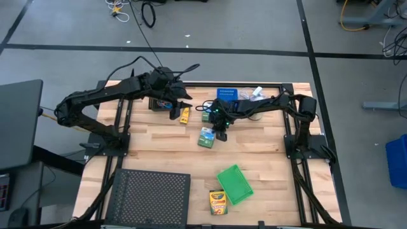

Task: Pick & Place Office Desk Supplies
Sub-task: Put the middle large crayon box into the green bin

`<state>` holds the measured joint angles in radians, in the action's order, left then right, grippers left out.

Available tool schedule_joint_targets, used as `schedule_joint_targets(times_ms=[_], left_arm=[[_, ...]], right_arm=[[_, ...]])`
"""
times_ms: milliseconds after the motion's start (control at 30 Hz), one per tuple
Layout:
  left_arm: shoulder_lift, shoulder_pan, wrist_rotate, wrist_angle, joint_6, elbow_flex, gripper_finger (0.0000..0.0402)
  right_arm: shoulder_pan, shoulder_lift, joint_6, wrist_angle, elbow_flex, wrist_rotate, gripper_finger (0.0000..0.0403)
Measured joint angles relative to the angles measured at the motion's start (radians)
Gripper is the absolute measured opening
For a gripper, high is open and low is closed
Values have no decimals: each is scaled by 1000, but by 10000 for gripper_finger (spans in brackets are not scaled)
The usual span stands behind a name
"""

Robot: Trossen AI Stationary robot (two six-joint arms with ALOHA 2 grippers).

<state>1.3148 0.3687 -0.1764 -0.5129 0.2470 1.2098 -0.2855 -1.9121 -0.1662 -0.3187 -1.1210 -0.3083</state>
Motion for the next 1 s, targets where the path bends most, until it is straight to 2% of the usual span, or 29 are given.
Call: schedule_joint_targets(times_ms=[67, 367, 1000], left_arm=[[0, 3, 0, 0, 0, 0, 166], [0, 33, 0, 0, -4, 0, 166], [0, 45, -7, 0, -11, 0, 166]], right_arm=[[0, -1, -12, 0, 0, -1, 14], [20, -6, -37, -96, -61, 23, 2], [227, -6, -75, -288, -214, 403, 0]])
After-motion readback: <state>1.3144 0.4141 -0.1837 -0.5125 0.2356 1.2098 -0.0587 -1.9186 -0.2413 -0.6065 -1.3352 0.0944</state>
